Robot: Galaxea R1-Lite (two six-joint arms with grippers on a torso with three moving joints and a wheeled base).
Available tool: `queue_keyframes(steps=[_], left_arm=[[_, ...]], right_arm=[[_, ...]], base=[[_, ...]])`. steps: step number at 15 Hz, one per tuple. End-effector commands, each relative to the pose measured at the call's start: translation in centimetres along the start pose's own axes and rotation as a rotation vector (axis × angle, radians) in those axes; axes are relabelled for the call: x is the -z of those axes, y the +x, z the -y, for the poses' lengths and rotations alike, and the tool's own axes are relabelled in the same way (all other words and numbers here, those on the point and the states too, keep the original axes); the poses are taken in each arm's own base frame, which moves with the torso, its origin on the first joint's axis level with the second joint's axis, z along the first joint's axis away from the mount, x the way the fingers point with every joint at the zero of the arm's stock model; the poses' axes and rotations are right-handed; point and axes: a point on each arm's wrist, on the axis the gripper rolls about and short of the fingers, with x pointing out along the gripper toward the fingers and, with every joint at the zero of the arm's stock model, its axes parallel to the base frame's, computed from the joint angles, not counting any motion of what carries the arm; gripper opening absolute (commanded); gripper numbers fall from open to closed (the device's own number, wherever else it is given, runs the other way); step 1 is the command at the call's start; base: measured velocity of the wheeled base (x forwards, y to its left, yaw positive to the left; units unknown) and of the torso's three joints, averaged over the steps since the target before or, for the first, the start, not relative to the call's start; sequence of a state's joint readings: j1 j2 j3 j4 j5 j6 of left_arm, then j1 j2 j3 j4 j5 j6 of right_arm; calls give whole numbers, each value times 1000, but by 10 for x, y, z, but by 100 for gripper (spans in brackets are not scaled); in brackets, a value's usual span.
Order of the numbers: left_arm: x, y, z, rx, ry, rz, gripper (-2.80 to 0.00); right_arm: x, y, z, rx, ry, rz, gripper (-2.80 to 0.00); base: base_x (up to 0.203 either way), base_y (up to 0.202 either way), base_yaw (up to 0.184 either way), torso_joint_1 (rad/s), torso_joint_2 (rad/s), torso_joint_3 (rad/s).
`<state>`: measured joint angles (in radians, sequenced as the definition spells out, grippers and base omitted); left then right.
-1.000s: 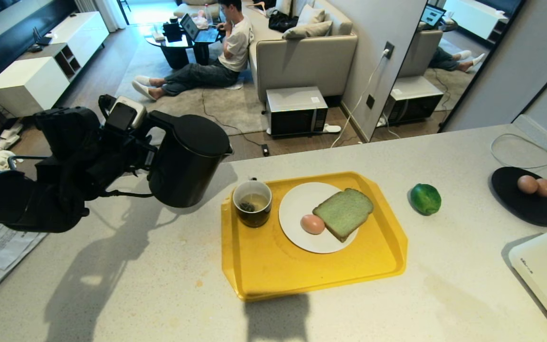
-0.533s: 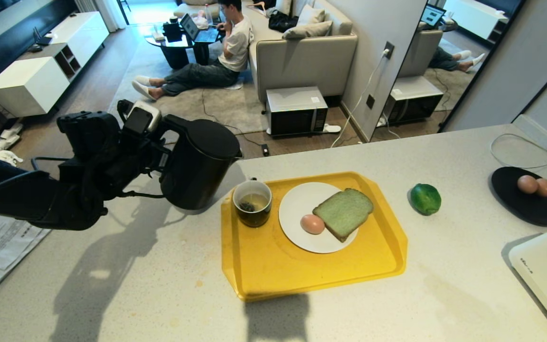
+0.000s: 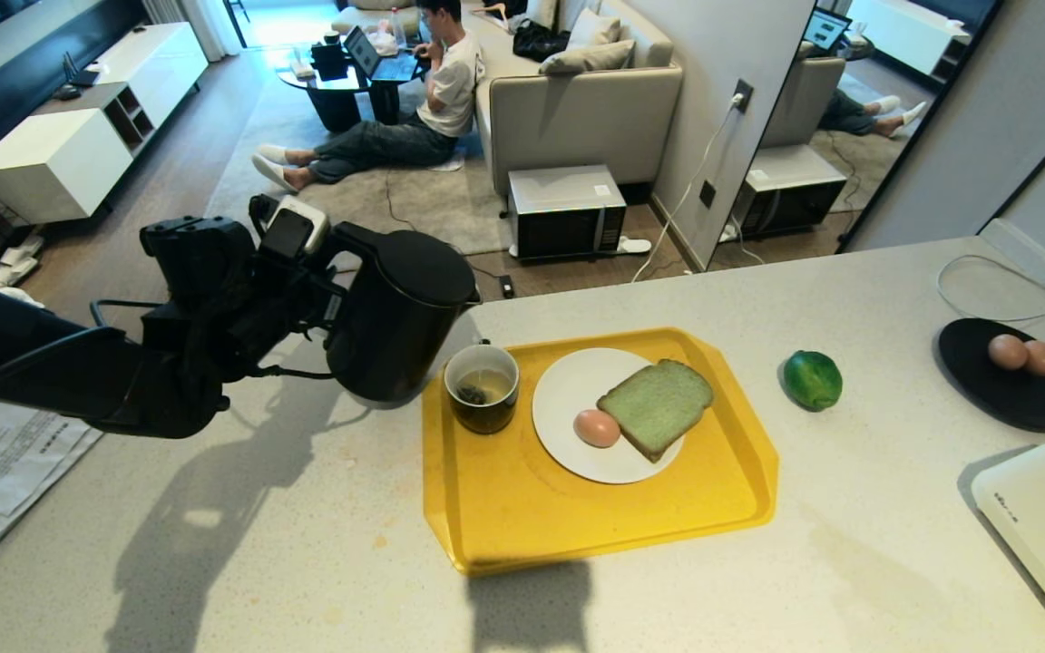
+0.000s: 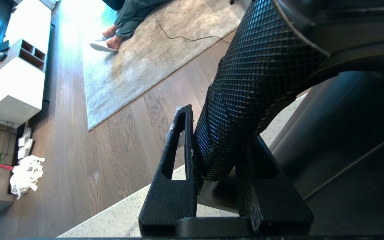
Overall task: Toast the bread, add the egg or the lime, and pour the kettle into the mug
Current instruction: Put the kettle back
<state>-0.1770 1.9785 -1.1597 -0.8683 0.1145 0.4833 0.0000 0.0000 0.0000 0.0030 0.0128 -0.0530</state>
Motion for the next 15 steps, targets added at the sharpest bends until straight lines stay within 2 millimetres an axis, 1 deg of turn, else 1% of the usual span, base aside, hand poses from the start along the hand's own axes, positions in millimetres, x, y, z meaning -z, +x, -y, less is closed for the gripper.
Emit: queue_keyframes(steps=[1, 3, 7, 12, 15], left_arm=[[2, 0, 1, -3, 4, -7, -280], [6, -1, 0, -5, 5, -20, -280], [19, -7, 0, 3, 8, -65, -280], [34, -14, -10, -34, 8, -80, -280], [47, -19, -8, -49, -48, -76, -280]], right_arm=[[0, 0, 0, -1, -1, -3, -280], [0, 0, 0, -1, -1, -3, -280], [0, 0, 0, -1, -1, -3, -280], [0, 0, 0, -1, -1, -3, -280], [0, 0, 0, -1, -1, -3, -280]], base=[[0, 0, 0, 0, 0, 0], [0, 0, 0, 0, 0, 0], [0, 0, 0, 0, 0, 0], [0, 0, 0, 0, 0, 0], [0, 0, 0, 0, 0, 0]])
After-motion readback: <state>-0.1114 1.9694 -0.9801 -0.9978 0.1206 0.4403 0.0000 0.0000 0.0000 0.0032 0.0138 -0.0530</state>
